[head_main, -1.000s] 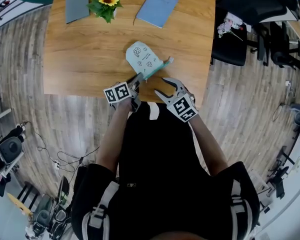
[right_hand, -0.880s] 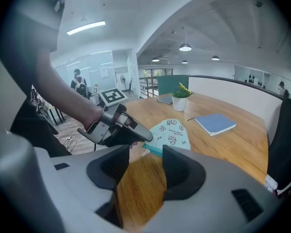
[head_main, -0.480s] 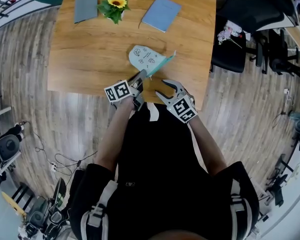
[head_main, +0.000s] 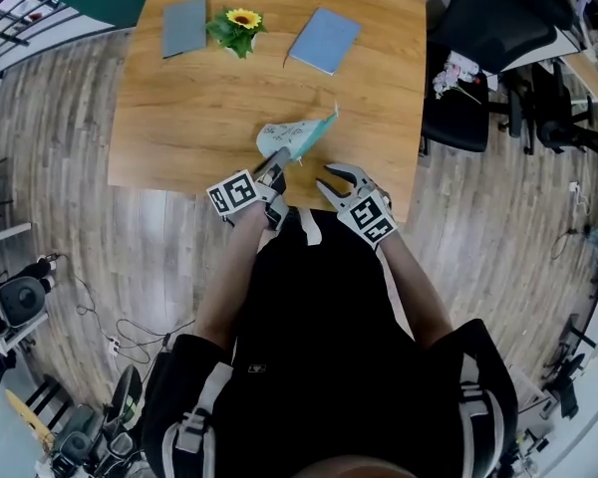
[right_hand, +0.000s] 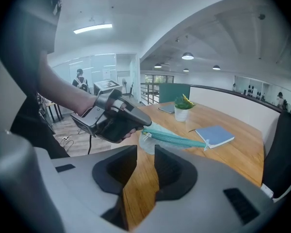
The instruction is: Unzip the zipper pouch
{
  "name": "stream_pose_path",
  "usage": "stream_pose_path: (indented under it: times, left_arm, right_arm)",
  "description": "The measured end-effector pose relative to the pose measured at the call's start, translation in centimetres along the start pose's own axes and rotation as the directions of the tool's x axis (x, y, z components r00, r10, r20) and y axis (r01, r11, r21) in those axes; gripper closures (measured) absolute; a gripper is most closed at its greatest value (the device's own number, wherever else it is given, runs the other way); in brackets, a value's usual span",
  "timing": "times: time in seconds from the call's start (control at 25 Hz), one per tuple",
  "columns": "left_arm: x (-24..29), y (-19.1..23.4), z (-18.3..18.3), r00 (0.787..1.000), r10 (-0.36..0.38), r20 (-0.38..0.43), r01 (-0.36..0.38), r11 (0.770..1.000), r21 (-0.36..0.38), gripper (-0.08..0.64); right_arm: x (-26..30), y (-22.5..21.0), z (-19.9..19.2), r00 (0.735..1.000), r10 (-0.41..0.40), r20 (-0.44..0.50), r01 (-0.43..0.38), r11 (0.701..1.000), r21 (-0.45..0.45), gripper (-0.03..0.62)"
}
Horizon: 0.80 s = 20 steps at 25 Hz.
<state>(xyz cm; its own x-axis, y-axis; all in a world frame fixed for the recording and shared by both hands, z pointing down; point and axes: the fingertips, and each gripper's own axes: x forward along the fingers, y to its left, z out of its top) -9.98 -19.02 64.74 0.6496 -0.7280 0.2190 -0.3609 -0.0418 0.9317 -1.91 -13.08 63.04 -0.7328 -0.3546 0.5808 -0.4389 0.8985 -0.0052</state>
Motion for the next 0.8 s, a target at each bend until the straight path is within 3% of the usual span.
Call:
stream_pose_path:
  times: [0.56,0.8]
  left_arm:
    - [-6.2,-3.5,1.0,0.995,-0.052,0.081,0.055,0.998,-0.026,0.557]
    - [-7.5,-4.8,1.4,0.993,-0.078,0.088,0.078,0.997,-0.005,0.557]
  right_arm:
    - [1.4,4.1,4.2,0.996,0.012,0.087,-0.008,0.999,-0.040,0.515]
    - [2.1,5.1,6.0,0.991,0.014,0.134,-0.010,1.000,-0.029,0.526]
